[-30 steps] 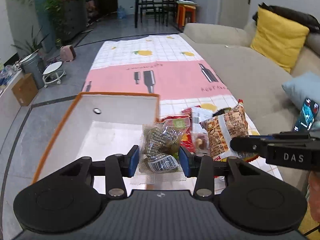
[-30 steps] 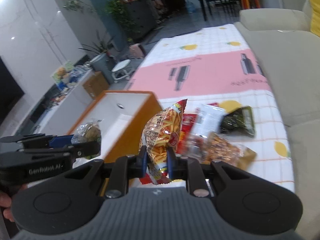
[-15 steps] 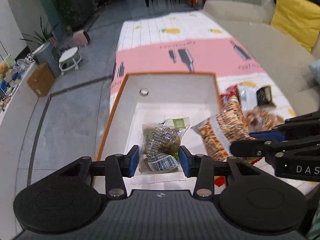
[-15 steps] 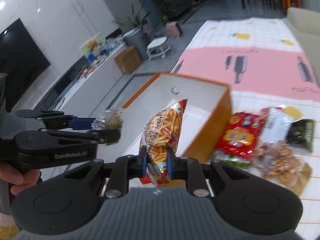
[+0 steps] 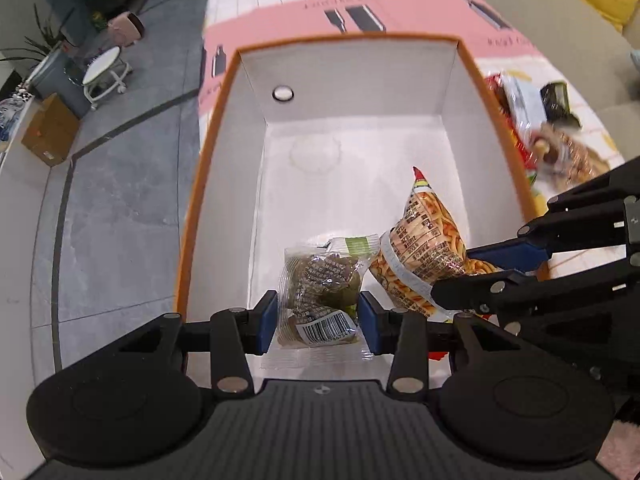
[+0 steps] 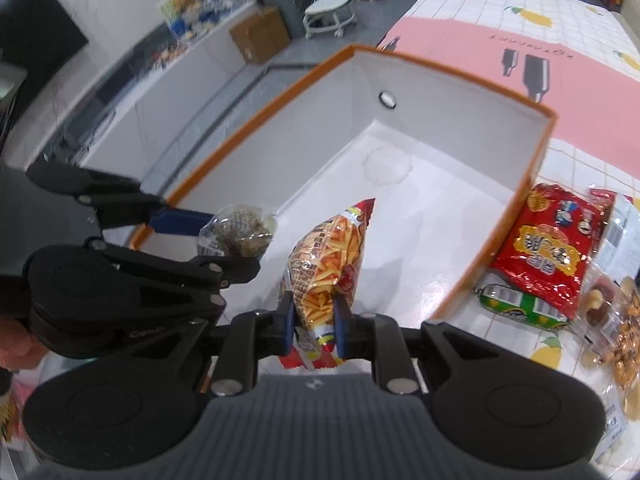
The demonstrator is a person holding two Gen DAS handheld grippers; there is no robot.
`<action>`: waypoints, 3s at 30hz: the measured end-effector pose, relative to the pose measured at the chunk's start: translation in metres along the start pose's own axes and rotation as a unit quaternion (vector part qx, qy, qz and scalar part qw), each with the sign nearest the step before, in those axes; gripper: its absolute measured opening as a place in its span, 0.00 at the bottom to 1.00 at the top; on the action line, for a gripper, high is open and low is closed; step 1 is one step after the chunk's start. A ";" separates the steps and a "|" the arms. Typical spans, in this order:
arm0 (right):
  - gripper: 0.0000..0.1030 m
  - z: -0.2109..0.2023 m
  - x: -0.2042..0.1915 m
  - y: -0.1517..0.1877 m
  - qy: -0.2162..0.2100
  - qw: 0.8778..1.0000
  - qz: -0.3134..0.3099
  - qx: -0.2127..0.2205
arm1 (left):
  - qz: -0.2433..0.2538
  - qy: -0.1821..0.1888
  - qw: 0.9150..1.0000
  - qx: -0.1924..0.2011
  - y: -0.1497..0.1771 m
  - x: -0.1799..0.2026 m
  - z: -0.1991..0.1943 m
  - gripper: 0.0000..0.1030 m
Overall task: Organize snacks
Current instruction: 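Carry both bags over the orange box and open both tools to drop them, then withdraw both tools from the box back toward the snack pile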
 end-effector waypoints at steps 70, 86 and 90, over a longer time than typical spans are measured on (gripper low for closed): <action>0.70 -0.157 0.053 0.035 0.147 0.974 -0.062 0.163 | -0.075 0.023 0.984 0.159 -0.039 0.085 -0.119 0.59; 0.70 -0.170 0.139 0.117 0.219 0.963 0.032 0.154 | -0.093 0.074 0.984 0.136 -0.029 0.174 -0.080 0.59; 0.70 -0.161 0.164 0.128 0.204 0.965 0.083 0.143 | -0.082 0.075 0.987 0.120 -0.021 0.187 -0.060 0.59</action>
Point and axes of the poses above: each gripper's, at about its wrist camera, not at the fingertips, and z roughly the way its jaws point, x to its right, y to its underside, the point moved 6 cm from there along z, roughly the way its jaws point, and after that the axes turned 13 degrees about -y, right-handed, at the moved point
